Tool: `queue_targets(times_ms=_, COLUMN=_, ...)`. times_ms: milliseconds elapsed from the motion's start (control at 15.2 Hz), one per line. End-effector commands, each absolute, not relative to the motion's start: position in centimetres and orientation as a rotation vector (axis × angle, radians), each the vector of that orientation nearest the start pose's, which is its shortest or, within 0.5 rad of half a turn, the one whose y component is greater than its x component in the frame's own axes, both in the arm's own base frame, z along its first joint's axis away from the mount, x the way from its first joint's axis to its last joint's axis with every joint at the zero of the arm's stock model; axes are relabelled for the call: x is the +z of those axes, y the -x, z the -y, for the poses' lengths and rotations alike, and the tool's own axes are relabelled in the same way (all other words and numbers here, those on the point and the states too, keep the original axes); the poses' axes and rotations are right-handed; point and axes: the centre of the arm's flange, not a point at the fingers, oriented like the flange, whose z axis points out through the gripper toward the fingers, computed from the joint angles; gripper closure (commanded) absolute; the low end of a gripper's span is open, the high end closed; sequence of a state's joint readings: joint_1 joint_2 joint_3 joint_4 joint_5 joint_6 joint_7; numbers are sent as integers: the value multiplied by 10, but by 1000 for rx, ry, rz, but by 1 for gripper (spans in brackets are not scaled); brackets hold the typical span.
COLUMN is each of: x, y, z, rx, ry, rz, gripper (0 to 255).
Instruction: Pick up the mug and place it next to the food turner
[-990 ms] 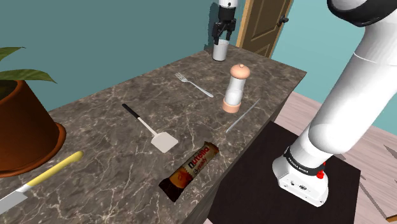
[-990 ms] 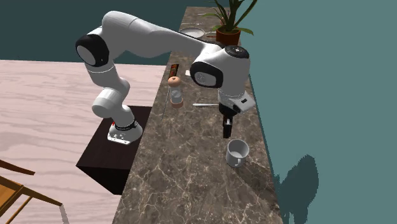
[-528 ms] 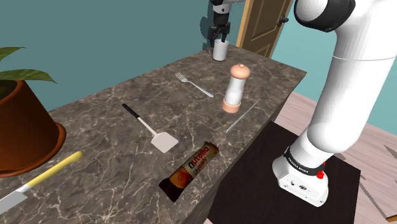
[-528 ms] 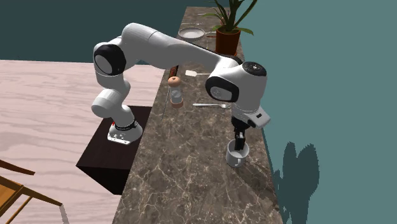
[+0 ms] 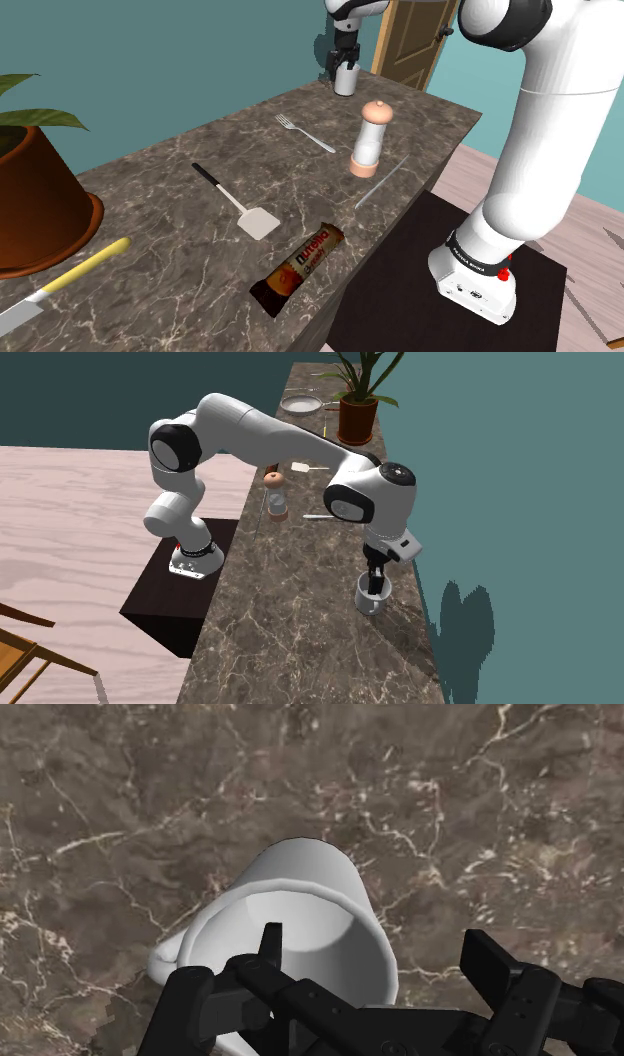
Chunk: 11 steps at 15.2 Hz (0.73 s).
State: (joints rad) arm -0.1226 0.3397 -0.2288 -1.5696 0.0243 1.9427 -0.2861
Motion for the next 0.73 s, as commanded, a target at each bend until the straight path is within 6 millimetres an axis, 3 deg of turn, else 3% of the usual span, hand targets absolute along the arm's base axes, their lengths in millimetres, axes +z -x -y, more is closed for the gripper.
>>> queue_targets(times_ms=0, x=454, y=-629, z=210, rx=-38, ry=3203, rz=-95, gripper=0)
queue_targets(times_ms=198, x=454, y=-629, z=210, rx=-38, ry=3203, rz=-95, gripper=0)
queue_targets(times_ms=264, x=454, y=-629, z=210, rx=-38, ry=3203, rz=-95, gripper=255)
queue_targets(times_ms=660, x=454, y=-629, z=210, rx=-38, ry=3203, rz=-95, gripper=255)
